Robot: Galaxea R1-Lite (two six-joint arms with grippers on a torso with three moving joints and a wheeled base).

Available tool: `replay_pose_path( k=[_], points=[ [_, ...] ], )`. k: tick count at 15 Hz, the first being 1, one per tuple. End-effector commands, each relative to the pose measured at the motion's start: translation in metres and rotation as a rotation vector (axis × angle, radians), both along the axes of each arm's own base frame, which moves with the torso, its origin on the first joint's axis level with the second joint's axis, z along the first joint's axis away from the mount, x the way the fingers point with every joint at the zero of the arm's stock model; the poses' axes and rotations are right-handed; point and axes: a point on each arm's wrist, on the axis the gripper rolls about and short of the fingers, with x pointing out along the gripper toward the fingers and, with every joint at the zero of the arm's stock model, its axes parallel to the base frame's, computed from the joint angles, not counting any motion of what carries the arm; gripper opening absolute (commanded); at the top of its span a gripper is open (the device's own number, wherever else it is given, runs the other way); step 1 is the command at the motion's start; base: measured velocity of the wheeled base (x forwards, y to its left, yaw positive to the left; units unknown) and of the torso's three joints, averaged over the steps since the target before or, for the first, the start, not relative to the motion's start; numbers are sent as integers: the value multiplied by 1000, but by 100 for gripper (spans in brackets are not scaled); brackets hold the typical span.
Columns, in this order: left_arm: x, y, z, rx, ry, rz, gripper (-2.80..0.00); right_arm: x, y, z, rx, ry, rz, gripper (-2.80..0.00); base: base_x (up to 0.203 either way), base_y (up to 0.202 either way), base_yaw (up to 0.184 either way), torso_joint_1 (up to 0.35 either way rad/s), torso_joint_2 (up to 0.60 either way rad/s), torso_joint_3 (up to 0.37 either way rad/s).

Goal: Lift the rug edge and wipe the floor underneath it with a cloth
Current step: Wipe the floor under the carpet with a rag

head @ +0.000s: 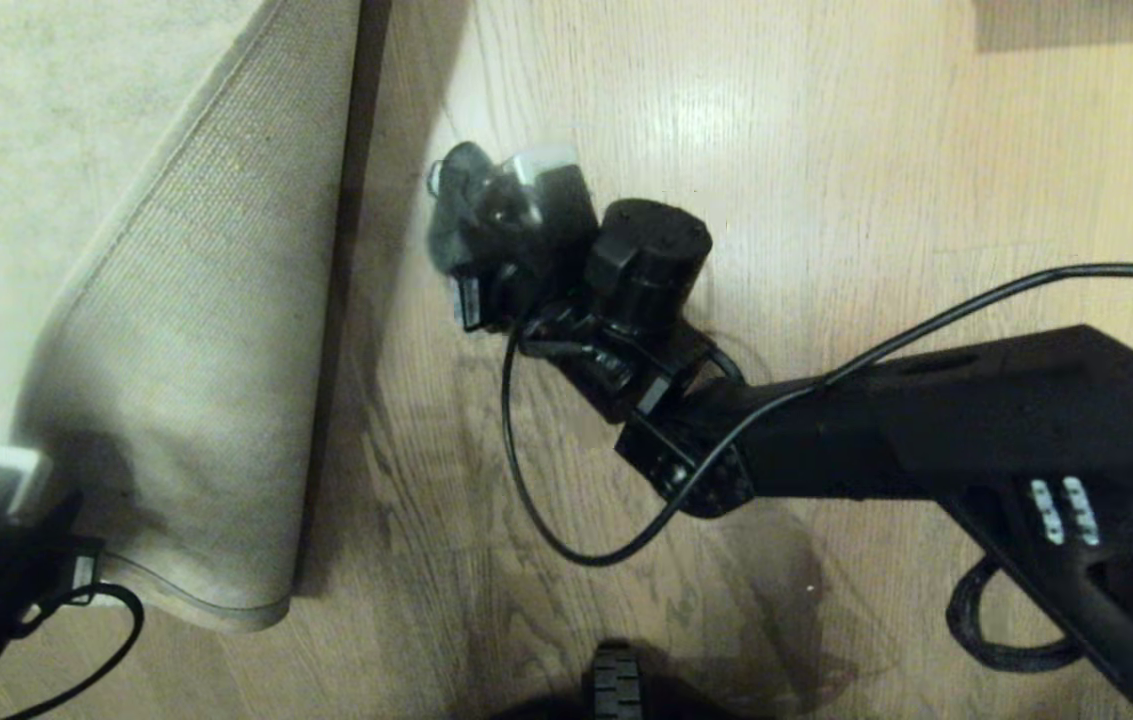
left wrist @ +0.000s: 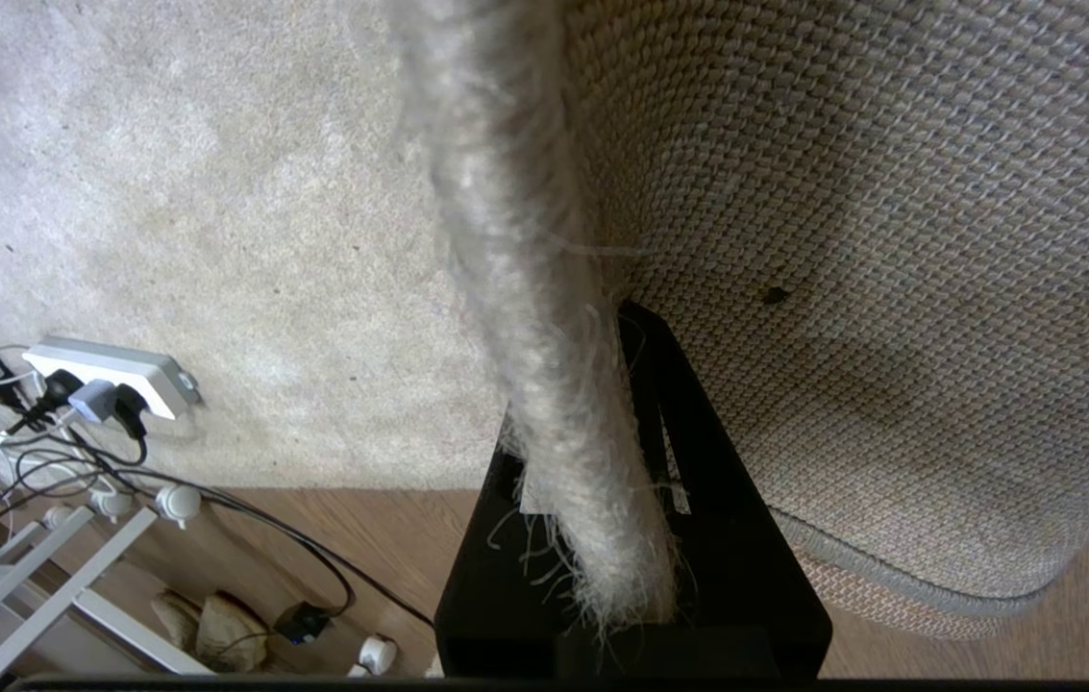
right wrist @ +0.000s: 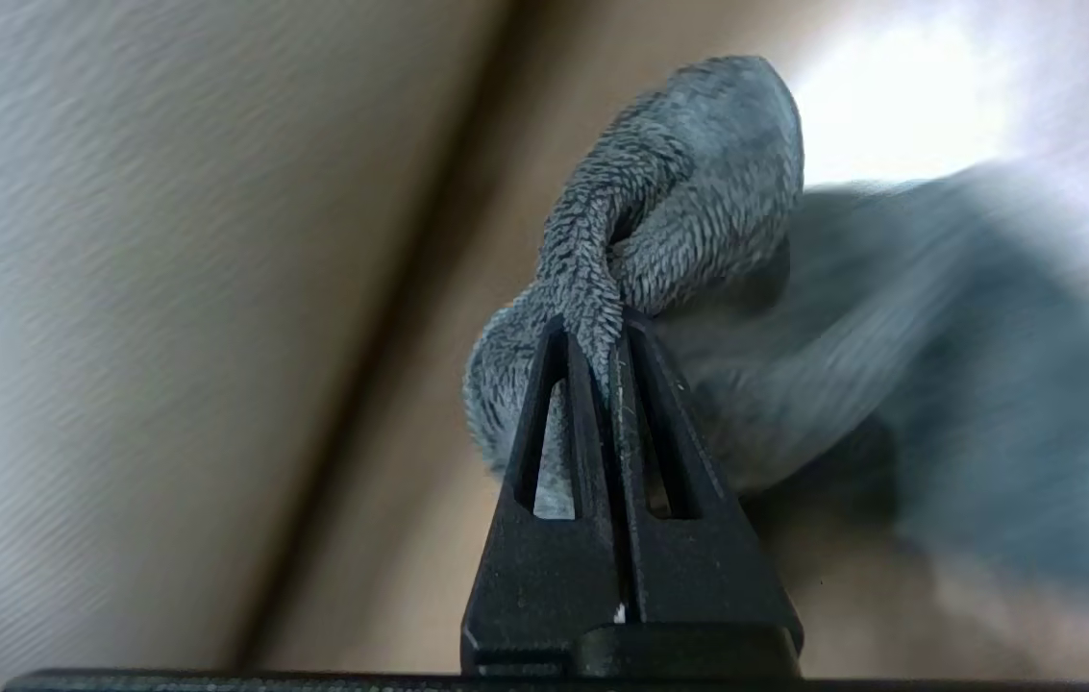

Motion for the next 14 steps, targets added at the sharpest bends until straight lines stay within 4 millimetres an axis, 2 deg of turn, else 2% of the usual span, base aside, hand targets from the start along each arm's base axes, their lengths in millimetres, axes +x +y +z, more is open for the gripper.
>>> replay_pose_path(
  k=[1,5,7,10,14],
  points=[
    [1,0,3,15,-30,0,-280,-33,16,-27,-44,47,46,-280,0,0,0,0,0,0],
    [1,0,3,15,-30,0,-280,-77,35,-94,-111,113,92,-280,0,0,0,0,0,0],
    [1,0,3,15,-30,0,-280,-83,43,-118,-121,135,91,-280,0,0,0,0,0,0],
    [1,0,3,15,-30,0,-280,-71,50,-132,-115,138,68,-280,0,0,0,0,0,0],
    [1,0,3,14,-29,0,-280,-30,54,-125,-27,89,1,-280,0,0,0,0,0,0]
  ],
)
